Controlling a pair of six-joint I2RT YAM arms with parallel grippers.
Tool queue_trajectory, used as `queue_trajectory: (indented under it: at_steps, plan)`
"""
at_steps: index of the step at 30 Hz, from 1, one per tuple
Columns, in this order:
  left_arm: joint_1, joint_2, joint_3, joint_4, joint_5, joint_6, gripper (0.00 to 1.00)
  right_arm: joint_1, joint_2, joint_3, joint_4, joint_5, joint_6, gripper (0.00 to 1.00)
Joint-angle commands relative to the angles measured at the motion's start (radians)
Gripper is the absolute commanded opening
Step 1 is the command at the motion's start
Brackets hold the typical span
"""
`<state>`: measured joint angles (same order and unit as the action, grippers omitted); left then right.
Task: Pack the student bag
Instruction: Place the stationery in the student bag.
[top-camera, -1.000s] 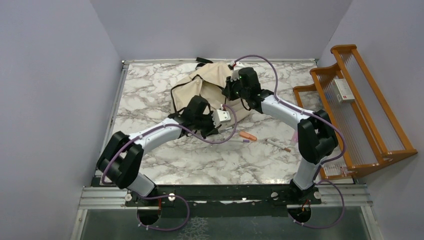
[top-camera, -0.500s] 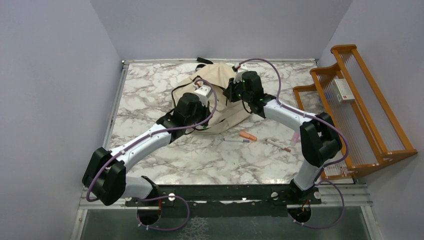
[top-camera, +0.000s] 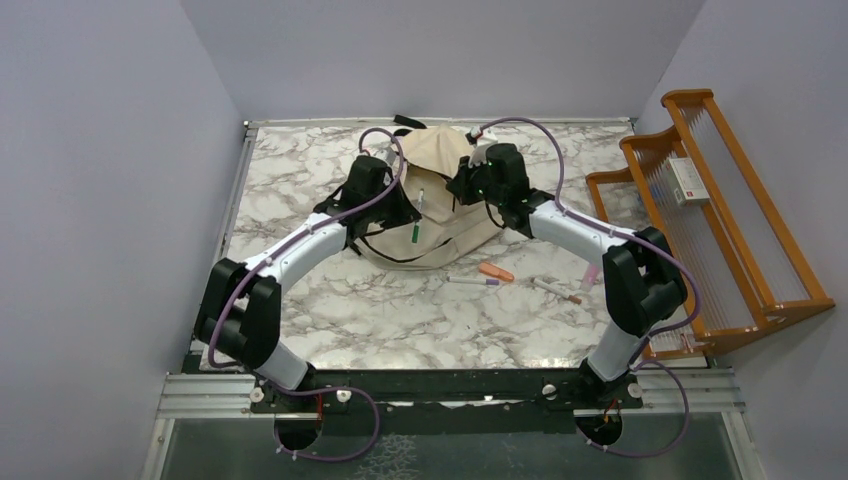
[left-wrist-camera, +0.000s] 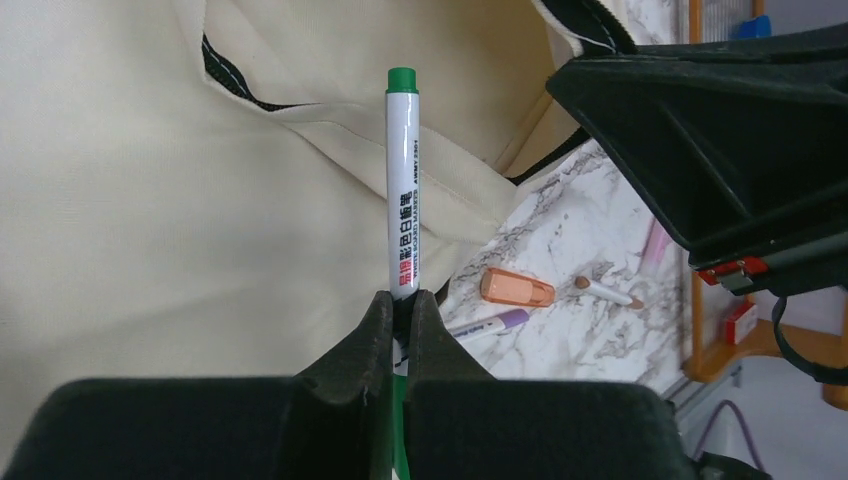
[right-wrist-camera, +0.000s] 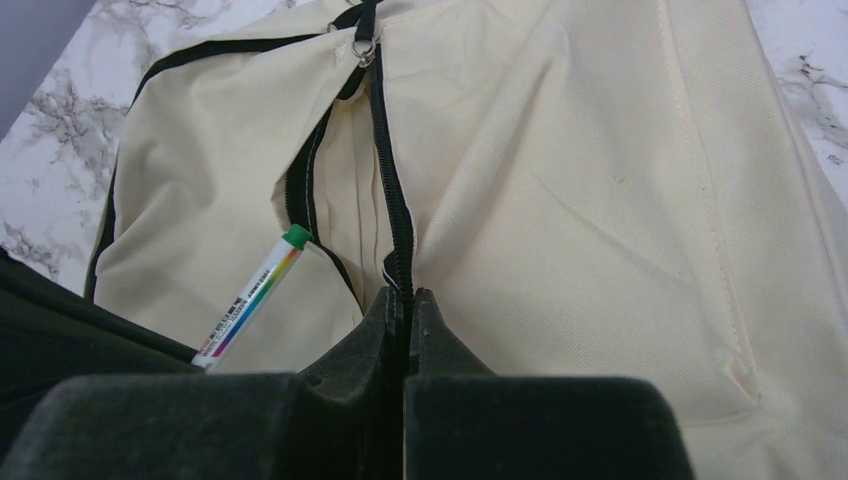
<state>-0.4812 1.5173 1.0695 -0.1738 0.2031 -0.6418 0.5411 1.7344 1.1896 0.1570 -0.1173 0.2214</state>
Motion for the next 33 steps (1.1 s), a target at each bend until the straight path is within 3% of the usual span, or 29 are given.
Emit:
queue_trajectory:
  at_steps: [1, 10, 18, 33]
  plan:
    - [0.027, 0.037, 0.02, 0.061, 0.151, -0.119, 0.0, -0.004, -0.055, -0.011, 0.054, -0.039, 0.019, 0.0]
    - [0.069, 0.184, 0.135, 0.08, 0.191, -0.154, 0.0, -0.004, -0.051, -0.026, 0.067, -0.088, 0.035, 0.0]
    - [0.082, 0.289, 0.15, 0.259, 0.181, -0.28, 0.0, -0.004, -0.058, -0.039, 0.08, -0.21, 0.044, 0.01]
    - [0.074, 0.475, 0.307, 0.434, 0.005, -0.424, 0.0, -0.004, -0.07, -0.054, 0.117, -0.27, 0.134, 0.01]
